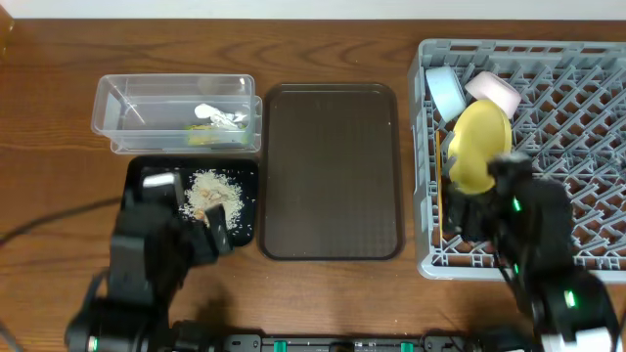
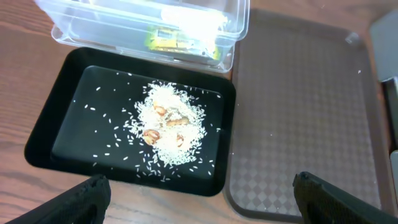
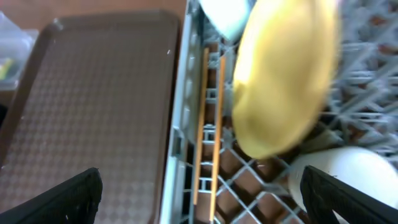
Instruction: Sort waste into correct bins and load items into the dishwasher rack
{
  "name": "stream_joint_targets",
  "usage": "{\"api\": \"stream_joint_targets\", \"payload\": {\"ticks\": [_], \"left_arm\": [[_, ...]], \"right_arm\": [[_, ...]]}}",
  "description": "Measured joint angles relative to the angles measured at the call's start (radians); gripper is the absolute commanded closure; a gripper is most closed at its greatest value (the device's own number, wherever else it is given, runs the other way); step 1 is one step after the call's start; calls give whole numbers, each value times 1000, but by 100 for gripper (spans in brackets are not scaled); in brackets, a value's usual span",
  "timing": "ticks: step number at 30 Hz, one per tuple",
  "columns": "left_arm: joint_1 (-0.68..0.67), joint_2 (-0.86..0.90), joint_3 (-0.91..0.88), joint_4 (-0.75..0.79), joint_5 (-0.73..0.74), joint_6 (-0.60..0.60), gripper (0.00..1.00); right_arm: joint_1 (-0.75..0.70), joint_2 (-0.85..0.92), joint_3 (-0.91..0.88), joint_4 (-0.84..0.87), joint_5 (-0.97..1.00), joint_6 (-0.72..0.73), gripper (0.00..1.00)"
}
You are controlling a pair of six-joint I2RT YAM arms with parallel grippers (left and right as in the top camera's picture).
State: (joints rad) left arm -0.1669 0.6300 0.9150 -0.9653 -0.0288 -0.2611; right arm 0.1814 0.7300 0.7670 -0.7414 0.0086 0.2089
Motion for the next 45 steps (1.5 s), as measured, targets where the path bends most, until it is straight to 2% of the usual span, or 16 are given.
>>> {"api": "stream_joint_targets", "payload": {"ticks": [7, 18, 25, 32, 39, 45], "left_arm": [[0, -105, -22, -26, 0, 0, 3], [0, -108, -22, -26, 0, 0, 2], [0, -108, -22, -26, 0, 0, 2], [0, -108, -22, -26, 0, 0, 2], [-1, -108, -23, -26, 0, 0, 2], [-1, -108, -24, -26, 0, 0, 2]], "right_arm": [[0, -198, -37, -97, 34, 0, 1], [0, -210, -43, -252, 44, 0, 1], [0, -221, -44, -272, 53, -4, 1], [-27, -367, -116, 15, 56, -91, 1], [-109, -582, -410, 359, 23, -124, 1], [-120, -663, -613, 650, 16, -132, 1]]}}
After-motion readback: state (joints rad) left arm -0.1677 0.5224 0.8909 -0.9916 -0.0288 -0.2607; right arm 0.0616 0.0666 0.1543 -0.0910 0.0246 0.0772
